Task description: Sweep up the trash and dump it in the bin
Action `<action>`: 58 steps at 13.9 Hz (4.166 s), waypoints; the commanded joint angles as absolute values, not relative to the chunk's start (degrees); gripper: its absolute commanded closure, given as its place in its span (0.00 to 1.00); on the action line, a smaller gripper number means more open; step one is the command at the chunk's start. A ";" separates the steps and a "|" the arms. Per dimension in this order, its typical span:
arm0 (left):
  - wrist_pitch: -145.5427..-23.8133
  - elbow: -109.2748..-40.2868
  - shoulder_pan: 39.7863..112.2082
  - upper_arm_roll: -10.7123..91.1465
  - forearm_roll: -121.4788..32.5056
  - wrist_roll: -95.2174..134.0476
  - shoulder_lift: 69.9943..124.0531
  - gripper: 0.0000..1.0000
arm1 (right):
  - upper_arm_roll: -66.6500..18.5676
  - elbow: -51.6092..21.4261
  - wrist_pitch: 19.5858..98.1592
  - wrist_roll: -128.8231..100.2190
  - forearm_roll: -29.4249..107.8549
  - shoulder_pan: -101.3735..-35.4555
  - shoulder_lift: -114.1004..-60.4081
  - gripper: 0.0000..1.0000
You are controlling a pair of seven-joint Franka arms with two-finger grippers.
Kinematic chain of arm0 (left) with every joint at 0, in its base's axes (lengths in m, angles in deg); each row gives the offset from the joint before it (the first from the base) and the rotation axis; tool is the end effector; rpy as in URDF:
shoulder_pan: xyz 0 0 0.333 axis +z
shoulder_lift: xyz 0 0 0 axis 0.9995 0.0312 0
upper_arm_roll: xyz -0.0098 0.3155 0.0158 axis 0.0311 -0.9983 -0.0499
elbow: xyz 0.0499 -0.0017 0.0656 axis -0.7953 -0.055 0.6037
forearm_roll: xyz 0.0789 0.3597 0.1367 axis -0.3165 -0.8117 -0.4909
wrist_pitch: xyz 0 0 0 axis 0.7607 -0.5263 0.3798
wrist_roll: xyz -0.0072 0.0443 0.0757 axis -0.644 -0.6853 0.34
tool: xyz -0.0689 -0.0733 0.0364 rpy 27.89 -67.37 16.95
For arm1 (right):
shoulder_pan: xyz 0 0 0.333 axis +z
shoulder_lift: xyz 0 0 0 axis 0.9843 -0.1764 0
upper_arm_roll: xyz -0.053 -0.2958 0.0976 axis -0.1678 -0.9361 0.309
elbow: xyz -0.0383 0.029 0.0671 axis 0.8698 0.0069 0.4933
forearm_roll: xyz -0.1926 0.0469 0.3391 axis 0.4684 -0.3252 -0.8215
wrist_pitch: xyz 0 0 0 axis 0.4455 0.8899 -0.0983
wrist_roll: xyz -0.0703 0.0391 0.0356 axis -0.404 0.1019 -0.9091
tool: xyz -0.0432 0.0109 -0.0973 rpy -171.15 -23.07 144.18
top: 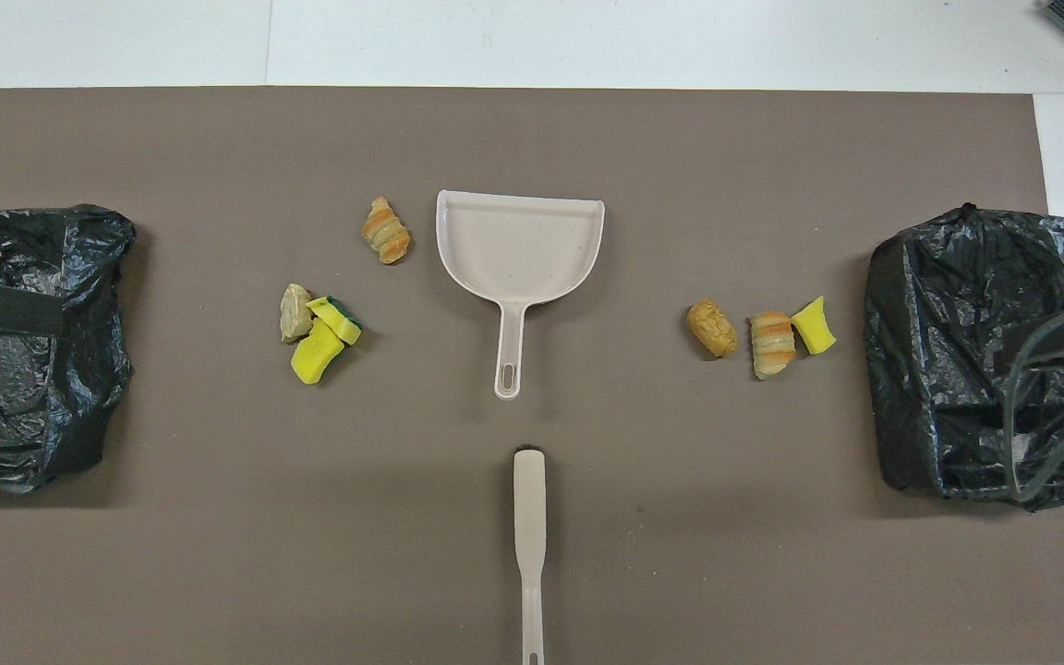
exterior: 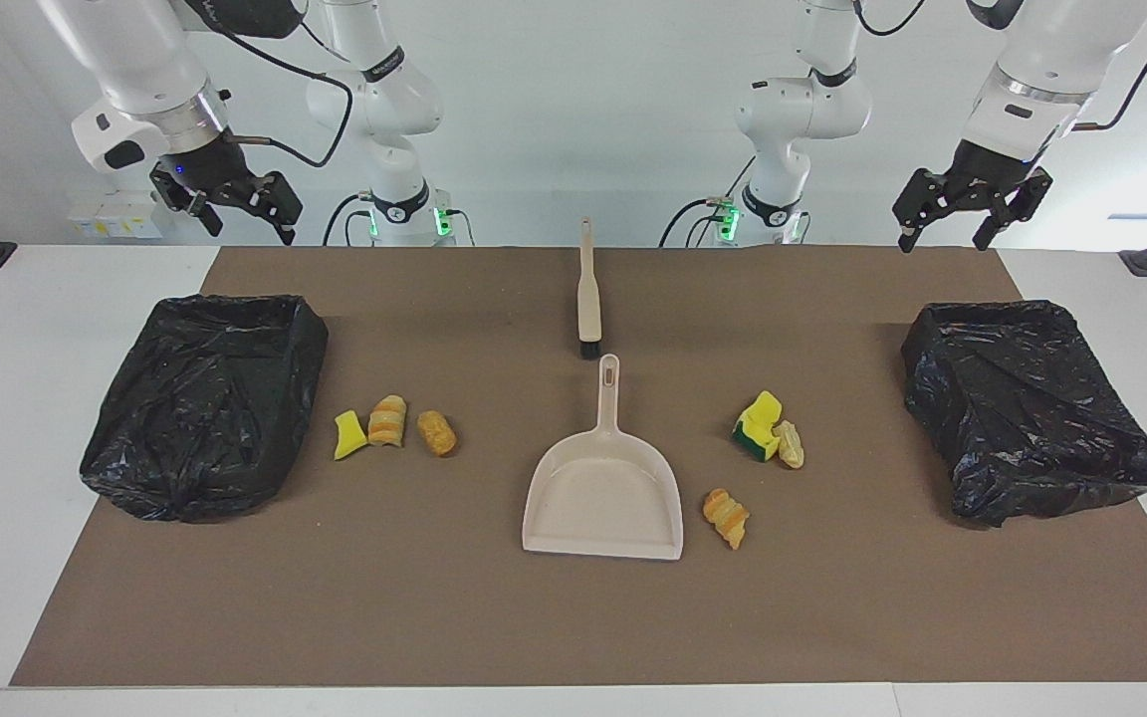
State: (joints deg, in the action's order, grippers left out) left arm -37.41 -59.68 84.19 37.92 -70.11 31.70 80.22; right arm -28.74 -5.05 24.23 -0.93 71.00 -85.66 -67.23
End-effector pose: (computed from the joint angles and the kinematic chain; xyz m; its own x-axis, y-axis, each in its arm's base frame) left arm 0.5166 -0.0427 0.6572 0.9973 -0.0278 0.0676 -0.0275 -0.9996 -0.0047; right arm 0.5131 -0.0313 0.6303 0.9829 -0.1525 -0.1032 -0.1498 -0.9881 0.0341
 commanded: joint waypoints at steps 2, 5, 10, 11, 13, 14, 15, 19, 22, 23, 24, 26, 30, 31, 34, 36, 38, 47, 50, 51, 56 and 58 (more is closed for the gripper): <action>-37.44 -59.71 84.70 38.24 -69.80 32.13 79.93 0.00 | -28.69 -5.73 23.45 -1.82 70.42 -86.34 -65.94 0.00; -37.44 -59.71 84.70 38.24 -69.80 32.13 80.02 0.00 | -28.78 -5.73 23.63 -4.88 71.21 -86.43 -66.02 0.00; -37.44 -59.71 84.70 38.24 -69.80 32.13 80.02 0.00 | -28.61 -5.56 23.98 -4.81 71.04 -86.26 -65.94 0.00; -37.44 -59.71 84.70 38.24 -69.80 32.13 80.02 0.00 | -28.52 -5.56 24.07 -4.90 70.51 -86.26 -65.94 0.00; -37.44 -59.71 84.70 38.16 -69.80 32.13 80.02 0.00 | -28.34 -5.56 24.33 -4.81 70.33 -86.26 -66.02 0.00; -37.44 -59.71 84.70 38.24 -69.80 32.13 80.02 0.00 | -28.25 -5.56 24.24 -4.98 70.33 -86.26 -65.94 0.00; -37.44 -59.71 84.70 38.24 -69.80 32.13 80.02 0.00 | -28.34 -5.56 24.33 -4.99 70.33 -86.26 -65.94 0.00; -37.44 -59.71 84.70 38.24 -69.80 32.13 80.02 0.00 | -28.17 -5.56 24.33 -4.99 70.33 -86.26 -65.94 0.00; -37.44 -59.71 84.70 38.24 -69.80 32.13 80.02 0.00 | -28.17 -5.56 24.33 -4.99 70.33 -86.26 -65.94 0.00; -37.44 -59.71 84.70 38.24 -69.80 32.13 80.02 0.00 | -28.17 -5.56 24.24 -4.99 70.33 -86.26 -65.94 0.00; -37.44 -59.71 84.70 38.24 -69.80 32.13 80.02 0.00 | -28.17 -5.56 24.33 -4.99 70.33 -86.26 -65.94 0.00; -37.44 -59.71 84.70 38.24 -69.80 32.13 80.02 0.00 | -28.17 -5.56 24.33 -4.99 70.33 -86.26 -65.94 0.00; -37.44 -59.71 84.70 38.24 -69.80 32.13 80.02 0.00 | -28.08 -5.56 24.33 -5.07 70.33 -86.26 -65.94 0.00; -37.44 -59.71 84.70 38.24 -69.80 32.13 80.02 0.00 | -28.08 -5.56 24.33 -5.07 70.33 -86.26 -65.94 0.00; -37.44 -59.71 84.70 38.24 -69.89 32.13 80.02 0.00 | -28.08 -5.56 24.33 -5.07 70.33 -86.26 -65.94 0.00; -37.44 -59.71 84.70 38.24 -69.80 32.13 80.02 0.00 | -28.08 -5.56 24.33 -5.07 70.33 -86.26 -65.94 0.00; -37.44 -59.71 84.70 38.24 -69.89 32.13 80.02 0.00 | -28.08 -5.56 24.33 -5.07 70.33 -86.26 -65.94 0.00; -37.44 -59.71 84.70 38.24 -69.80 32.13 80.02 0.00 | -27.99 -5.56 24.24 -5.16 70.33 -86.26 -65.94 0.00; -37.44 -59.71 84.70 38.24 -69.80 32.13 80.02 0.00 | -27.99 -5.56 24.24 -5.07 70.42 -86.08 -65.94 0.00; -37.44 -59.71 84.70 38.24 -69.80 32.13 80.02 0.00 | -27.99 -5.56 24.33 -5.60 70.51 -85.91 -65.94 0.00; -37.44 -59.71 84.70 38.24 -69.80 32.13 80.02 0.00 | -27.82 -7.31 27.05 -5.08 70.33 -83.72 -65.85 0.00; -37.44 -59.71 84.70 38.24 -69.80 32.13 80.02 0.00 | -27.64 -6.79 27.58 -4.03 70.24 -80.99 -66.90 0.00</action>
State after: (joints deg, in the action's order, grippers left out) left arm -37.41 -59.68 84.19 37.92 -70.11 31.70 80.22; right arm -28.01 -5.84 25.94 -4.13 70.95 -82.70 -66.83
